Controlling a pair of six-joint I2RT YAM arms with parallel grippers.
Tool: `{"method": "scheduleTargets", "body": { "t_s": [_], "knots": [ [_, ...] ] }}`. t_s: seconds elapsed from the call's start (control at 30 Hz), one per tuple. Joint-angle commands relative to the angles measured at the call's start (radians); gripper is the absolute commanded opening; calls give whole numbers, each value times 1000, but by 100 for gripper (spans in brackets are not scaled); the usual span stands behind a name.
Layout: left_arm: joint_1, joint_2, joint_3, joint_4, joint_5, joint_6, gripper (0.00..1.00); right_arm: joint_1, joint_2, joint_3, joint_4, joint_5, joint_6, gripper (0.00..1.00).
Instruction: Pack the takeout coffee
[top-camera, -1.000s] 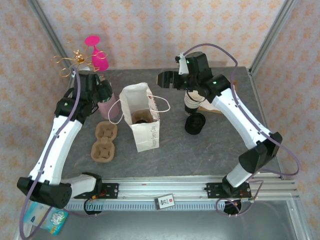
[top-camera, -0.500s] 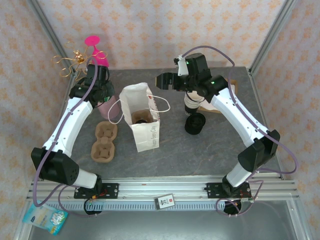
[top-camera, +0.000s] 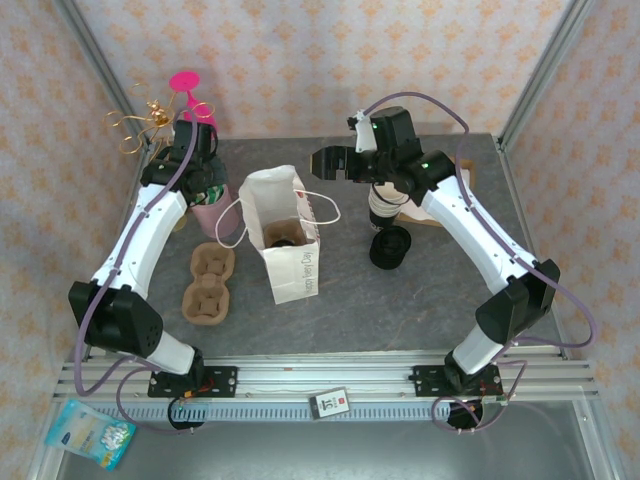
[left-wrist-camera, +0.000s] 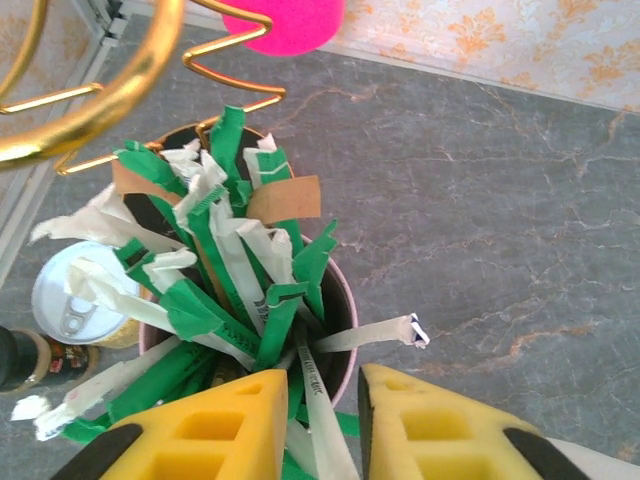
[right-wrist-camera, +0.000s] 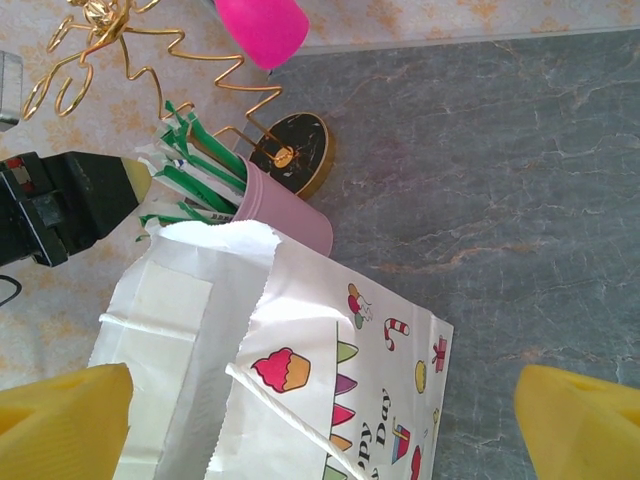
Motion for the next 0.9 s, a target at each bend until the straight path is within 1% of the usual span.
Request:
{"method": "scheduleTargets", "body": {
  "t_s": [0.0, 0.1, 0.2, 0.27, 0.37, 0.43, 0.53, 0.6, 0.67, 0.87],
  "knots": [
    [7, -9, 25, -2, 60, 8, 35, -9, 4, -18, 23, 6, -20, 98],
    [7, -14, 28, -13, 73, 4, 36, -11, 9, -17, 22, 1, -20, 98],
    [6, -19, 7, -4, 78, 2, 33, -12, 12, -18, 22, 1, -22, 98],
    [7, -10, 1, -9, 62, 3, 30, -12, 12, -18, 23, 1, -22, 98],
    [7, -1, -2, -15, 49, 3, 20, -12, 12, -19, 18, -3, -24, 98],
    [7, 1, -3, -12, 49, 6, 18, -12, 8, -19, 14, 0, -23, 99],
    [7, 5, 3, -20, 34, 7, 11, -15, -1, -26, 18, 6, -23, 100],
    [7, 7, 9, -26, 35, 9, 10, -18, -6, -28, 20, 5, -23, 100],
    [7, 7, 11, -31, 37, 14, 0, -22, -9, -33, 20, 7, -23, 100],
    [6, -15, 55, -66, 34, 9, 0, -30, -21, -30, 21, 3, -19, 100]
  ]
}}
